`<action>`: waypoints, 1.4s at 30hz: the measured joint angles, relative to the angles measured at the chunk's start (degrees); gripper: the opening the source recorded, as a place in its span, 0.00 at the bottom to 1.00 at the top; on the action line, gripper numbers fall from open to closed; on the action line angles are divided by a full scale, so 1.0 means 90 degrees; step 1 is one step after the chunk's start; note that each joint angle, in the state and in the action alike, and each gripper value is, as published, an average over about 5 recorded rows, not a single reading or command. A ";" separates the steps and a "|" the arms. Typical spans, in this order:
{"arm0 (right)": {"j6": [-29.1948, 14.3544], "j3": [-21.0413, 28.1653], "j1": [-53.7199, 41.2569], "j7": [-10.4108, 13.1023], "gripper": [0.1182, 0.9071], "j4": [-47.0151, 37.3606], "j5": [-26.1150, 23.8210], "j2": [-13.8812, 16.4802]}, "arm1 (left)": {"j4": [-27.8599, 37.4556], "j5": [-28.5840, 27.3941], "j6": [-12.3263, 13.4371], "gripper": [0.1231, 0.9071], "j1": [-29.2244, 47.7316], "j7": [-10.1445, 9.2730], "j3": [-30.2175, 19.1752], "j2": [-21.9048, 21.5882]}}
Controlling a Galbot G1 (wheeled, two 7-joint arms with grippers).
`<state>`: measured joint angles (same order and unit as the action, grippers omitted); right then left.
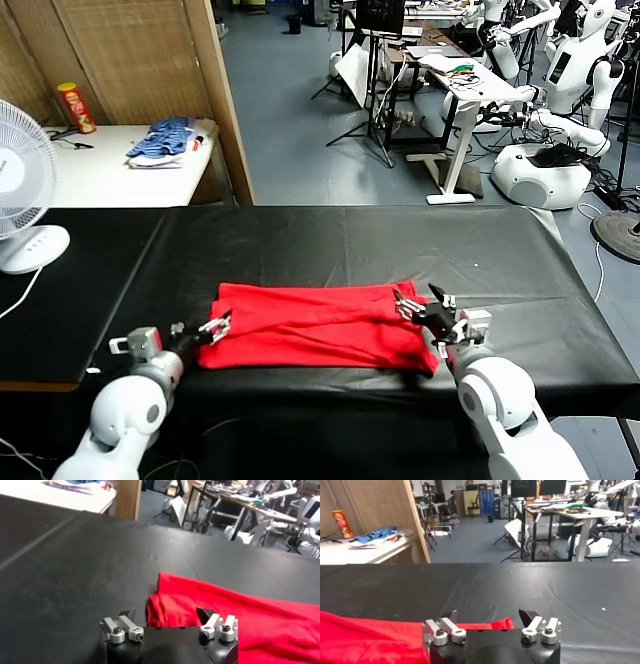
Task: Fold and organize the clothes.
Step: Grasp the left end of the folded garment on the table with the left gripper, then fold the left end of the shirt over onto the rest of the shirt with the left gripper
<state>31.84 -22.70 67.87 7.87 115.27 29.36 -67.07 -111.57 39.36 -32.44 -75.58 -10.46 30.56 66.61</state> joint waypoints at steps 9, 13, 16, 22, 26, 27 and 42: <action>0.0000 -0.0039 0.0014 -0.0040 0.86 0.0071 0.0003 0.0042 | 0.0147 0.0107 -0.0050 0.28 -0.0004 -0.0076 -0.0013 0.0229; 0.0000 -0.0061 0.0010 -0.0037 0.86 0.0080 -0.0002 0.0040 | 0.0161 0.0202 -0.0127 0.06 0.0017 -0.0057 -0.0018 0.0253; 0.0000 -0.0079 0.0011 -0.0018 0.86 0.0105 -0.0013 0.0015 | 0.0134 -0.0052 -0.0103 0.04 0.0045 -0.0009 -0.0040 0.0209; 0.0007 -0.0152 0.0051 0.0003 0.86 0.0203 -0.0021 -0.0005 | 0.0178 -0.1407 0.0263 0.04 0.0091 0.0218 0.0039 -0.0107; 0.0021 -0.0173 0.0072 0.0009 0.86 0.0241 -0.0028 -0.0025 | 0.0296 -0.2296 0.0552 0.04 -0.0001 0.0277 0.0273 -0.0603; 0.0022 -0.0171 0.0079 0.0010 0.86 0.0246 -0.0034 -0.0035 | 0.0323 -0.2442 0.0606 0.04 -0.0033 0.0284 0.0340 -0.0759; 0.0014 -0.0261 0.0292 0.0014 0.86 0.0320 -0.0251 -0.0142 | -0.0608 -0.1576 -0.0180 0.04 0.0003 -0.0195 0.0098 -0.1111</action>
<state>31.96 -25.04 70.50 8.00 118.15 27.10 -68.35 -117.04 25.17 -34.06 -75.55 -12.22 31.44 56.62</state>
